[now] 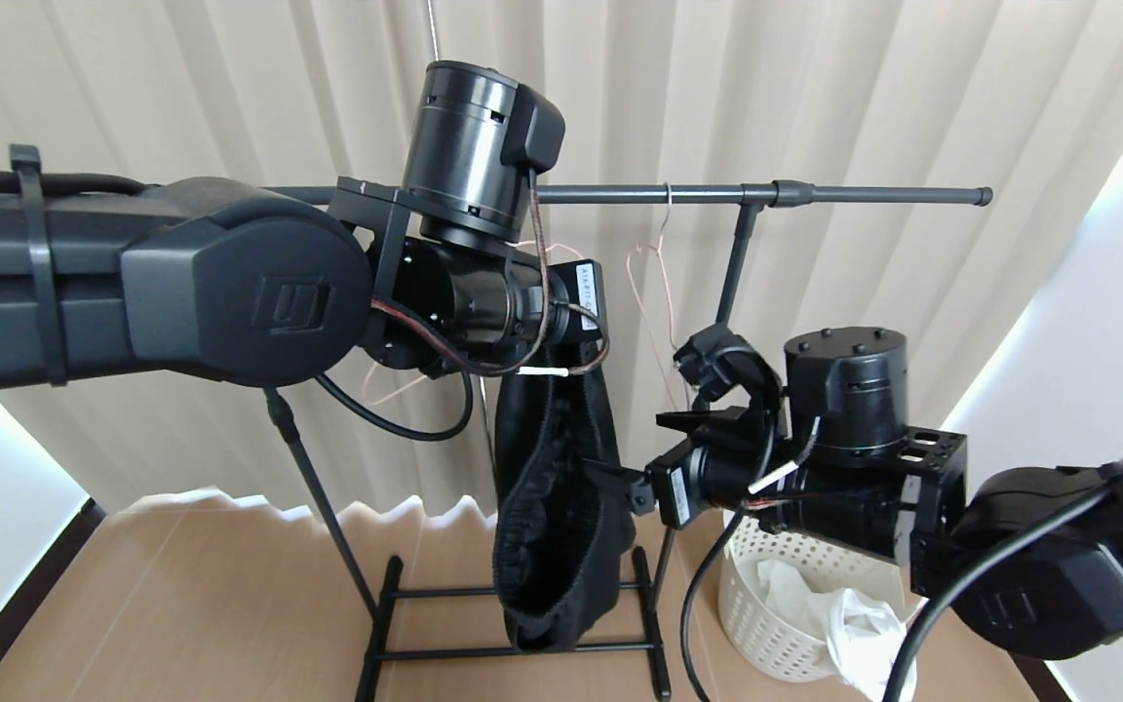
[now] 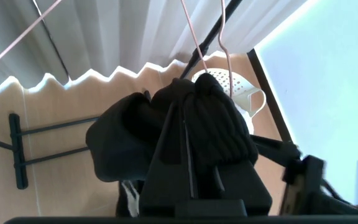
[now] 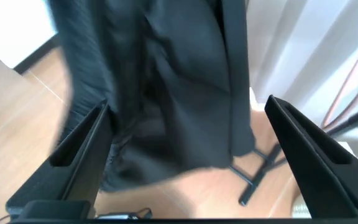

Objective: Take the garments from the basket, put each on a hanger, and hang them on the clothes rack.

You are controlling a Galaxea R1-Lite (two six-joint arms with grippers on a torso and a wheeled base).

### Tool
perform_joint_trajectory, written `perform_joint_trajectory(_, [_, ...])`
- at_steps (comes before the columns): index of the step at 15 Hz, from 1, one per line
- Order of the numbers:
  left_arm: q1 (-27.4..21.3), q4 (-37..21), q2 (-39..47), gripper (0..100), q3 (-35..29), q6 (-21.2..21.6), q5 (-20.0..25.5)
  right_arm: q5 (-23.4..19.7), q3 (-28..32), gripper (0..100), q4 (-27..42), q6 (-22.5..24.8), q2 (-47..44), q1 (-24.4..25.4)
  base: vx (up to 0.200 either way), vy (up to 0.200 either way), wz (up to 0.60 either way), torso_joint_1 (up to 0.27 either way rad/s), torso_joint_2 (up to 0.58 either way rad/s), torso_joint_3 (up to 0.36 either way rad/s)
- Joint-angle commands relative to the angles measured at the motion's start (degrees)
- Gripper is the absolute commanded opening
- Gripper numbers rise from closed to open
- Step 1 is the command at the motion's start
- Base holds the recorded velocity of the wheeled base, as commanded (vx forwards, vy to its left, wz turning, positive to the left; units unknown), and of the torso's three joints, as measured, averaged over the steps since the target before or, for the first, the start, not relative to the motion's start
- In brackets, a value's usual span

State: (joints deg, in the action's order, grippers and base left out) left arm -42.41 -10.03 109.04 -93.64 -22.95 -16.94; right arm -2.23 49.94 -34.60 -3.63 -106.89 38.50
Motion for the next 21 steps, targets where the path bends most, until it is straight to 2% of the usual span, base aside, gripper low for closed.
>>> perform_joint_trajectory(1, [0.0, -0.1, -0.1, 0, 0.2, -0.1, -0.2, 2.6, 0.7, 100, -0.4, 0.1, -5.7, 0.3, 0.000, 0.000, 0.00, 0.000, 0.00, 0.000])
perform_joint_trajectory(5, [0.4, -0.2, -0.1, 0, 0.2, -0.1, -0.2, 2.8, -0.3, 100, 0.3, 1.2, -4.0, -0.8, 0.000, 0.000, 0.00, 0.000, 0.00, 0.000])
perform_joint_trajectory(12, [0.7, -0.1, -0.1, 0, 0.3, -0.1, -0.2, 2.3, -4.2, 100, 0.0, 9.0, -1.8, -3.6, 0.000, 0.000, 0.00, 0.000, 0.00, 0.000])
perform_joint_trajectory(16, [0.7, -0.2, -0.1, 0, 0.4, -0.1, -0.2, 2.3, -5.5, 100, -0.2, 10.5, -1.4, -3.8, 0.000, 0.000, 0.00, 0.000, 0.00, 0.000])
perform_joint_trajectory(17, [0.7, -0.2, -0.2, 0, 0.5, -0.1, -0.2, 2.2, -5.2, 0, -0.2, 10.5, -1.5, -3.8, 0.000, 0.000, 0.00, 0.000, 0.00, 0.000])
perform_joint_trajectory(21, [0.7, -1.8, -0.3, 0, 0.5, -0.1, -0.2, 2.2, -4.7, 0, -0.4, 10.3, -1.4, -3.8, 0.000, 0.000, 0.00, 0.000, 0.00, 0.000])
